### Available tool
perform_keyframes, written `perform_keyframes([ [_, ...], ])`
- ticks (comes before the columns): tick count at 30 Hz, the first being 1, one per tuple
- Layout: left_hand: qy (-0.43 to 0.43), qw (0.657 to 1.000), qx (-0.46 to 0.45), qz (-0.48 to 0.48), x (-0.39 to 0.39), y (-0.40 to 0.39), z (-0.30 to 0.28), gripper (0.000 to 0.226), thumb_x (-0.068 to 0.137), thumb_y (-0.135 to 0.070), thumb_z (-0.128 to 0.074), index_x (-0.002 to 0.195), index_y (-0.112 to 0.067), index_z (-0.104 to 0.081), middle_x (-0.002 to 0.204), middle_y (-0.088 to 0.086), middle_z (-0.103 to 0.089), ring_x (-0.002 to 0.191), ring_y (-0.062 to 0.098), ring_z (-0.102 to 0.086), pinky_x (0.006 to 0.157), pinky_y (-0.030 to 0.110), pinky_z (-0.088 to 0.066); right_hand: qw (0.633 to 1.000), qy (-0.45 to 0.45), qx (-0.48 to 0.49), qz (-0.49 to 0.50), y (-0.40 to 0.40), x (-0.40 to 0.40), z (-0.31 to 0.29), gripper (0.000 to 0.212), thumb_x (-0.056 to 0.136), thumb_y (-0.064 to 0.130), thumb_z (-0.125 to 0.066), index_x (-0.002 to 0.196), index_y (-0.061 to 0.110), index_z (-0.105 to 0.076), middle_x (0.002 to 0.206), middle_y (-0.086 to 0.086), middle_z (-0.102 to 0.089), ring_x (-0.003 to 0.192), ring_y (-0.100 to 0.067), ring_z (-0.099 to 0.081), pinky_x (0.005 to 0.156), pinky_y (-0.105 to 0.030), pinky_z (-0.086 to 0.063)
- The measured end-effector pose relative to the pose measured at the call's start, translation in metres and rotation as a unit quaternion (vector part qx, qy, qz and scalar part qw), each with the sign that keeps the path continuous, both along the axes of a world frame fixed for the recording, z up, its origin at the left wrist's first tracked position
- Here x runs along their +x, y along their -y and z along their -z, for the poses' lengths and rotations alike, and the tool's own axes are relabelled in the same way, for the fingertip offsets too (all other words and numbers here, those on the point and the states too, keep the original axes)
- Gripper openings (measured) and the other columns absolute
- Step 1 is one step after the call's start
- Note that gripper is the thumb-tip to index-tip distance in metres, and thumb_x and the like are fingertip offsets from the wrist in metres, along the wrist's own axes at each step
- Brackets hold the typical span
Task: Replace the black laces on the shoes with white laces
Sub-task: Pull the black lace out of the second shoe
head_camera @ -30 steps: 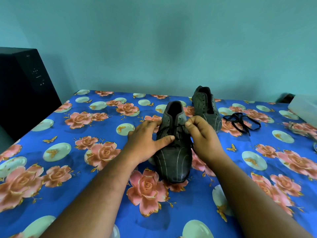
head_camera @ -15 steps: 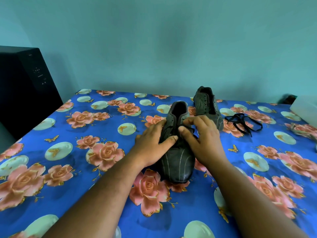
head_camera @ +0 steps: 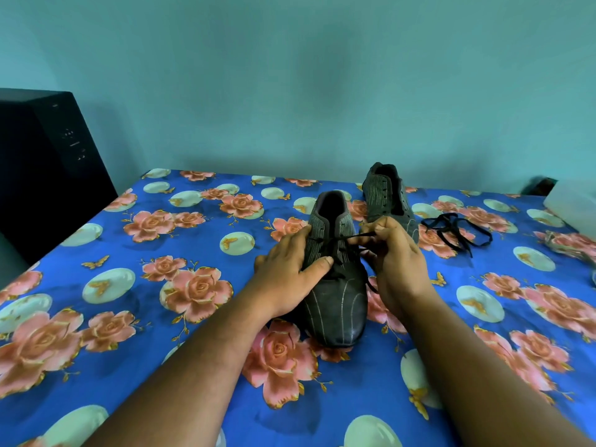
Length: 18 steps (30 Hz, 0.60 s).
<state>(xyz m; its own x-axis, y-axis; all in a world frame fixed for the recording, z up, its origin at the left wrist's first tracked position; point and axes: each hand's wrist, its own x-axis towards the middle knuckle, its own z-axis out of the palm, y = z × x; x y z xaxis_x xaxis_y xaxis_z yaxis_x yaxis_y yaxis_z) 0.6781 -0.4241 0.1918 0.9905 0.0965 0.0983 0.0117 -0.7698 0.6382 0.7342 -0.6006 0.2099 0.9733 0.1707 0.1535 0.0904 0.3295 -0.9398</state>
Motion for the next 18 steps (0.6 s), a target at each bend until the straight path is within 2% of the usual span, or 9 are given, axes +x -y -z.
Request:
perform_keyframes([
  [2, 0.000, 1.000, -0.004, 0.003, 0.000, 0.002, -0.001, 0.070, 0.100, -0.059, -0.042, 0.160, -0.034, -0.014, 0.168, -0.008, -0.017, 0.154, 0.014, -0.012, 0.117, 0.044, -0.012, 0.998, -0.041, 0.055, 0.009, 0.001, 0.003, -0.001, 0.026, 0.097, 0.008, -0.037, 0.077, 0.012, -0.053, 0.070, -0.005, -0.055, 0.076, -0.021, -0.068, 0.078, -0.036, -0.047],
  [4, 0.002, 1.000, -0.008, 0.002, 0.000, 0.004, -0.002, 0.070, 0.101, -0.057, -0.044, 0.160, -0.034, -0.015, 0.167, -0.009, -0.017, 0.154, 0.013, -0.012, 0.116, 0.043, -0.012, 0.995, -0.067, 0.064, 0.029, 0.002, 0.005, -0.001, 0.026, 0.099, 0.010, -0.037, 0.078, 0.012, -0.051, 0.065, -0.003, -0.053, 0.073, -0.023, -0.068, 0.079, -0.040, -0.048],
  [5, 0.002, 1.000, -0.009, 0.000, 0.000, 0.005, -0.002, 0.069, 0.101, -0.056, -0.044, 0.160, -0.034, -0.016, 0.167, -0.009, -0.018, 0.154, 0.013, -0.013, 0.116, 0.042, -0.013, 0.997, -0.054, 0.029, 0.040, 0.003, 0.007, 0.001, 0.024, 0.099, 0.011, -0.038, 0.079, 0.011, -0.050, 0.065, -0.003, -0.053, 0.073, -0.023, -0.067, 0.079, -0.041, -0.049],
  [6, 0.002, 1.000, -0.009, -0.002, 0.000, 0.006, -0.002, 0.069, 0.101, -0.054, -0.045, 0.160, -0.032, -0.016, 0.167, -0.009, -0.018, 0.153, 0.012, -0.014, 0.116, 0.041, -0.013, 0.997, -0.010, -0.048, 0.056, 0.005, 0.008, 0.004, 0.020, 0.098, 0.013, -0.039, 0.081, 0.011, -0.049, 0.067, -0.002, -0.054, 0.075, -0.022, -0.065, 0.078, -0.041, -0.050],
  [7, 0.003, 1.000, -0.008, -0.004, 0.000, 0.006, -0.001, 0.069, 0.101, -0.054, -0.045, 0.159, -0.031, -0.016, 0.166, -0.009, -0.019, 0.153, 0.012, -0.015, 0.116, 0.041, -0.014, 0.981, 0.065, -0.158, 0.087, 0.007, 0.009, 0.007, 0.014, 0.096, 0.015, -0.042, 0.084, 0.010, -0.048, 0.073, 0.000, -0.055, 0.077, -0.021, -0.061, 0.077, -0.041, -0.049],
  [9, 0.008, 1.000, -0.009, -0.009, -0.001, 0.006, 0.000, 0.070, 0.100, -0.053, -0.045, 0.160, -0.030, -0.016, 0.165, -0.008, -0.021, 0.152, 0.013, -0.017, 0.116, 0.041, -0.014, 0.897, 0.230, -0.346, 0.152, 0.009, 0.009, 0.013, 0.012, 0.089, 0.020, -0.048, 0.098, 0.013, -0.053, 0.093, 0.005, -0.056, 0.087, -0.019, -0.055, 0.080, -0.042, -0.047],
  [11, 0.011, 1.000, -0.011, -0.013, 0.000, 0.005, 0.001, 0.072, 0.100, -0.054, -0.045, 0.161, -0.029, -0.014, 0.166, -0.007, -0.019, 0.153, 0.013, -0.015, 0.117, 0.042, -0.013, 0.839, 0.331, -0.399, 0.166, 0.006, 0.006, 0.014, 0.024, 0.091, 0.030, -0.051, 0.113, 0.020, -0.056, 0.110, 0.007, -0.056, 0.102, -0.019, -0.054, 0.089, -0.042, -0.046],
  [14, 0.002, 1.000, -0.011, -0.007, 0.000, 0.008, 0.002, 0.074, 0.101, -0.055, -0.042, 0.162, -0.028, -0.008, 0.169, -0.006, -0.011, 0.155, 0.011, -0.009, 0.120, 0.042, -0.010, 0.772, 0.381, -0.478, 0.172, 0.000, 0.001, 0.013, 0.029, 0.094, 0.054, -0.051, 0.105, 0.028, -0.059, 0.104, 0.010, -0.059, 0.103, -0.019, -0.054, 0.085, -0.041, -0.043],
  [18, -0.002, 1.000, -0.011, -0.005, 0.001, 0.008, 0.003, 0.075, 0.101, -0.055, -0.041, 0.162, -0.028, -0.007, 0.170, -0.007, -0.010, 0.155, 0.009, -0.007, 0.120, 0.041, -0.009, 0.757, 0.374, -0.508, 0.168, 0.002, 0.007, 0.013, 0.029, 0.095, 0.054, -0.049, 0.086, 0.027, -0.057, 0.087, 0.012, -0.056, 0.089, -0.019, -0.054, 0.078, -0.043, -0.044],
])
